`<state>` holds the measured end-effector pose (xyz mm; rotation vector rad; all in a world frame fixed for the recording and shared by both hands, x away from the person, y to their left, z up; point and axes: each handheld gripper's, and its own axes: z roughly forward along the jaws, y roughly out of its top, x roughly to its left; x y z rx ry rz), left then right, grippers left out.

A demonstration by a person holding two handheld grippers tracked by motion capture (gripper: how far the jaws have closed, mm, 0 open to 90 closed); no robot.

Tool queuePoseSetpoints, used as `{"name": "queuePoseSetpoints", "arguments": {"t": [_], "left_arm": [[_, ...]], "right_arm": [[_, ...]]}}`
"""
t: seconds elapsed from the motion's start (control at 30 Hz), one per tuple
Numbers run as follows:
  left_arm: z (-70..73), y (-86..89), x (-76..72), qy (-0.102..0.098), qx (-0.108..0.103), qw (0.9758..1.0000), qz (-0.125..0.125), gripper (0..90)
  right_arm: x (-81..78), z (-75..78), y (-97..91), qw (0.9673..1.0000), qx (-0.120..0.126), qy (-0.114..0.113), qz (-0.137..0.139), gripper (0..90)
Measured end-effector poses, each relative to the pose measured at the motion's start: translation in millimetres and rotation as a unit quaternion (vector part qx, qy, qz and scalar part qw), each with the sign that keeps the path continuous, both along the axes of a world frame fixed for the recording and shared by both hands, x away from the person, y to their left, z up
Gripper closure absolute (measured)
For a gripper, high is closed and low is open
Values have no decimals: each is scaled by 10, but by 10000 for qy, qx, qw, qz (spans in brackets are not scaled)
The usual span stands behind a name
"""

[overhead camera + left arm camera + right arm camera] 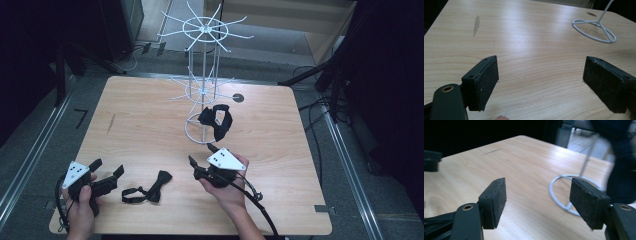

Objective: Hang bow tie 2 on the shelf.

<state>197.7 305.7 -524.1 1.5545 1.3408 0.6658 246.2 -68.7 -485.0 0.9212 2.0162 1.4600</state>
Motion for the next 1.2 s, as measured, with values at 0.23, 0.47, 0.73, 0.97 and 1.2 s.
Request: {"name": "queuePoseSetpoints", "arguments": {"t": [0.23, 0.47, 0.73, 0.97, 1.2], "left_arm": [[-1, 2, 1, 2, -11, 10000, -2, 140], [0, 2, 1, 3, -22, 10000, 0, 140], [-1, 5, 2, 6, -21, 10000, -11, 140], [-2, 6, 3, -4, -37, 10000, -6, 140], [-3, 7, 4, -1, -48, 10000, -12, 140]], "right_arm": [[-93, -98, 203, 9991, -61, 107, 397, 362], [-183, -224, 447, 9961, -150, 267, 824, 397], [-263, -297, 651, 9919, -261, 358, 1191, 416], [-311, -354, 813, 9861, -275, 399, 1588, 424], [-348, -410, 958, 9806, -424, 516, 1842, 433]]}}
